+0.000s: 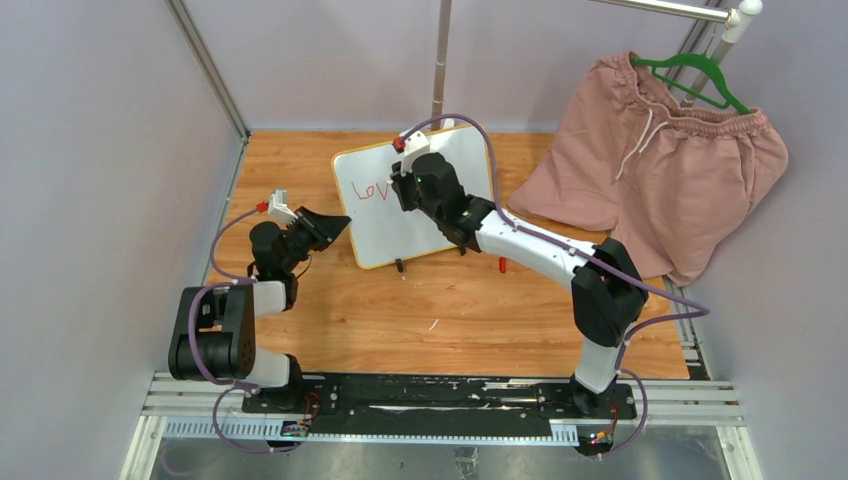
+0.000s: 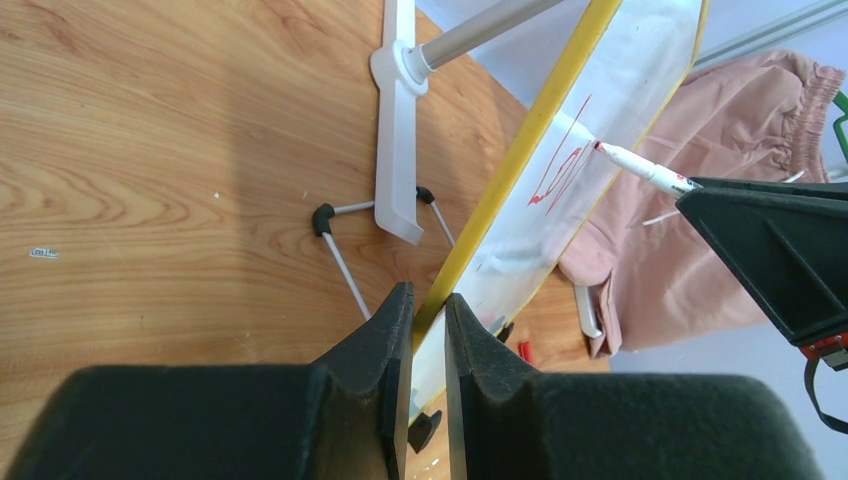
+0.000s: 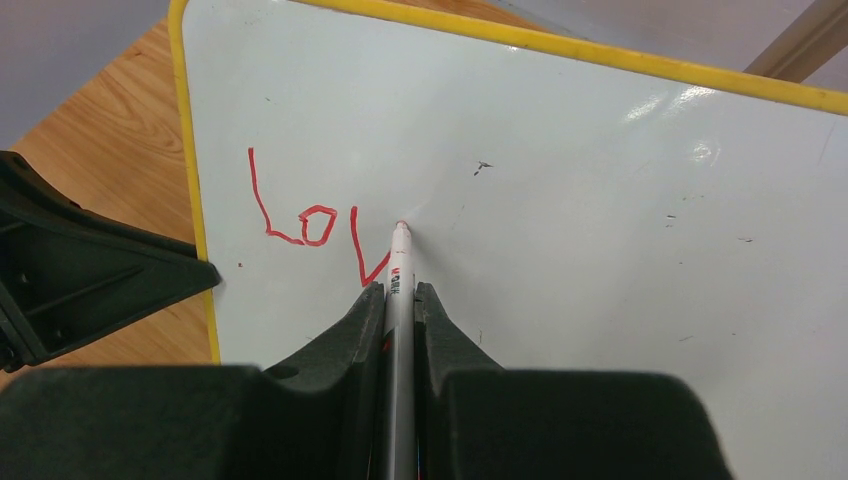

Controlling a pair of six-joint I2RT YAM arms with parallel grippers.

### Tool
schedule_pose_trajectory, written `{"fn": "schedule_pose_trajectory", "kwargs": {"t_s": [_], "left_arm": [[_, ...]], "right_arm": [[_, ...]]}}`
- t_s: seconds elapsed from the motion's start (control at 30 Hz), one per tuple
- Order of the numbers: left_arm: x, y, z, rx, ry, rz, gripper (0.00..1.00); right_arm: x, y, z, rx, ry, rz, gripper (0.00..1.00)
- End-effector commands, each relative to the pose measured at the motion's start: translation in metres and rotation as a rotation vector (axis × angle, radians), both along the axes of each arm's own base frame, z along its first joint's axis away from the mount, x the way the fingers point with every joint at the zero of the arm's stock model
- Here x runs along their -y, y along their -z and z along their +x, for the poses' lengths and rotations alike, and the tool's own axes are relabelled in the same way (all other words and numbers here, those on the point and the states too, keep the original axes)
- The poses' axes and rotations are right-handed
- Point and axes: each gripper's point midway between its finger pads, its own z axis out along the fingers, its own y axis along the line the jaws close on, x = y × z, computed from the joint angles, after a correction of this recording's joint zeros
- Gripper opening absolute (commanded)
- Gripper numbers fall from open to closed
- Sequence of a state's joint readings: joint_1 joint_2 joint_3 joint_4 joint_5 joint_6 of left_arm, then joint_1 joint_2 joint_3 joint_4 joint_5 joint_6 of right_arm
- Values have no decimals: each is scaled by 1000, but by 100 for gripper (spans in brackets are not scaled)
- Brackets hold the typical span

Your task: Write a sentence on the whiteboard

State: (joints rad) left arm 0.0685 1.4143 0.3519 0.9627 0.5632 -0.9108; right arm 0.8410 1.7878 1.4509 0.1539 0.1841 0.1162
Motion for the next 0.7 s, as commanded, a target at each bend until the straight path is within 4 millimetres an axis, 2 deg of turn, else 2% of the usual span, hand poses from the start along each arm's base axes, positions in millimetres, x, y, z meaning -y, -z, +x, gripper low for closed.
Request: {"fn": "schedule_pose_trajectory", "kwargs": {"t_s": [0.0, 0.3, 0.67], "left_arm": [[4, -11, -3, 43, 23, 6, 0], [4, -11, -3, 42, 22, 6, 0], [4, -12, -4, 45, 23, 9, 0]], "right_arm": [[11, 1, 15, 4, 49, -15, 0], [23, 1, -2, -7, 41, 21, 0], [25, 13, -2, -23, 53, 7, 0]]}}
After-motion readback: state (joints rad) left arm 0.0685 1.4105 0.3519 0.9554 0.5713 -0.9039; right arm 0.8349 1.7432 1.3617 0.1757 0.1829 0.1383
